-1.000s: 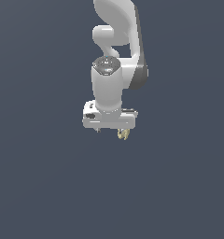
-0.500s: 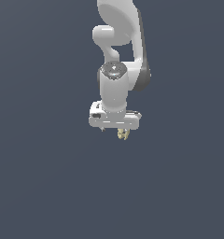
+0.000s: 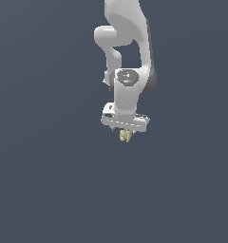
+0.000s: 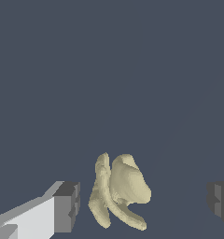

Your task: Pick up the object and move it to a goal position.

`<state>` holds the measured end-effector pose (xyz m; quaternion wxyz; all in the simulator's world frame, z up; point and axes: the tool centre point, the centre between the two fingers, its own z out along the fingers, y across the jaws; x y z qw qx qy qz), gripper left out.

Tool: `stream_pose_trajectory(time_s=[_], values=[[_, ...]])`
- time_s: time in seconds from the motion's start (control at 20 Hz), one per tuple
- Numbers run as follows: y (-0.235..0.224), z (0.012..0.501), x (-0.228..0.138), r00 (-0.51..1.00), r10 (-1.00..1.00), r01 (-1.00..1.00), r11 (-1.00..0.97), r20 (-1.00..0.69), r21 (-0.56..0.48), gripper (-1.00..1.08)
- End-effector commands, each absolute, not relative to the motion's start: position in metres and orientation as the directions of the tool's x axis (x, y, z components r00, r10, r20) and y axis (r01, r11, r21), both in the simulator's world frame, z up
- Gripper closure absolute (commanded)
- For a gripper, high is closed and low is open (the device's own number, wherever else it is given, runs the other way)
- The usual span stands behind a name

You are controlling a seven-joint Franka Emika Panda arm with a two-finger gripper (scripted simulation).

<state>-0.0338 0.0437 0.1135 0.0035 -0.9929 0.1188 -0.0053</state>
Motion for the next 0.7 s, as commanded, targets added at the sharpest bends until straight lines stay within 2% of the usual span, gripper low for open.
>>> stream_pose_trajectory(time_s=[0.0,0.65], values=[[0.051,0.106,-0.043,0.963,-0.269,-0.269,-0.963,0.007,-0.006,-0.92],[0.064,0.09,-0.062,0.944,-0.331,-0.331,-0.944,0.0,0.0,-0.92]])
